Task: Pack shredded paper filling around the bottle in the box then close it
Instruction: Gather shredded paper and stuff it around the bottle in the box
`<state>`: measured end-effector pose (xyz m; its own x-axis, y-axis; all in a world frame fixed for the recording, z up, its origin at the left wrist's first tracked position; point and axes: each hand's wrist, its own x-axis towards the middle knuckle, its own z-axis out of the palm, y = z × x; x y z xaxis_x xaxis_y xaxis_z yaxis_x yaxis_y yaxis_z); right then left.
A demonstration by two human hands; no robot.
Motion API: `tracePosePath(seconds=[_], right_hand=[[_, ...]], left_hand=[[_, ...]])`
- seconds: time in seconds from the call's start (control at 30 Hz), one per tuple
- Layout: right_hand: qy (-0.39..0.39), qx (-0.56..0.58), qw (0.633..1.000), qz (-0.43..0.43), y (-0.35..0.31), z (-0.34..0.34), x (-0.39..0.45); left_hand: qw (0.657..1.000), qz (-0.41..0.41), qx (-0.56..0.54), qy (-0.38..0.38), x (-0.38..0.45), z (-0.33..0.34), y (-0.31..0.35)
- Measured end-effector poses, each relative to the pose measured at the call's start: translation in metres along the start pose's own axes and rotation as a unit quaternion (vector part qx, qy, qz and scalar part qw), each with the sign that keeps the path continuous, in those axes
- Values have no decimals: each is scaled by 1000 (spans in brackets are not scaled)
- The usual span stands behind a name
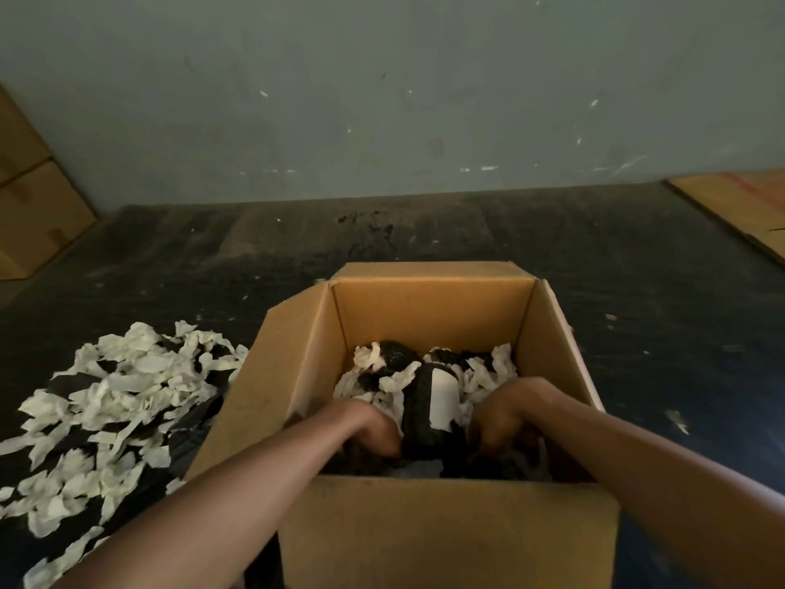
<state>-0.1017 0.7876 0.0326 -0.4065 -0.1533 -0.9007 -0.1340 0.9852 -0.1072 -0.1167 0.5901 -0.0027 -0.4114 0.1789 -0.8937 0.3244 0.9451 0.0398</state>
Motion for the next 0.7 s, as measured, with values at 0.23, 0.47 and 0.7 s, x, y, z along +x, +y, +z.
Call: tracePosePath(seconds=[0.23,0.47,0.7], right_hand=[[125,-31,990,55,13,9,-11],[177,69,981,38,9,6,-23],[354,125,927,-5,-29,-22,-67]], left_hand=[[988,-22,-26,148,-12,-2,-16],[977,18,-88,194,-41,-12,-19],[923,56,-269,268,-104,-25,-33]])
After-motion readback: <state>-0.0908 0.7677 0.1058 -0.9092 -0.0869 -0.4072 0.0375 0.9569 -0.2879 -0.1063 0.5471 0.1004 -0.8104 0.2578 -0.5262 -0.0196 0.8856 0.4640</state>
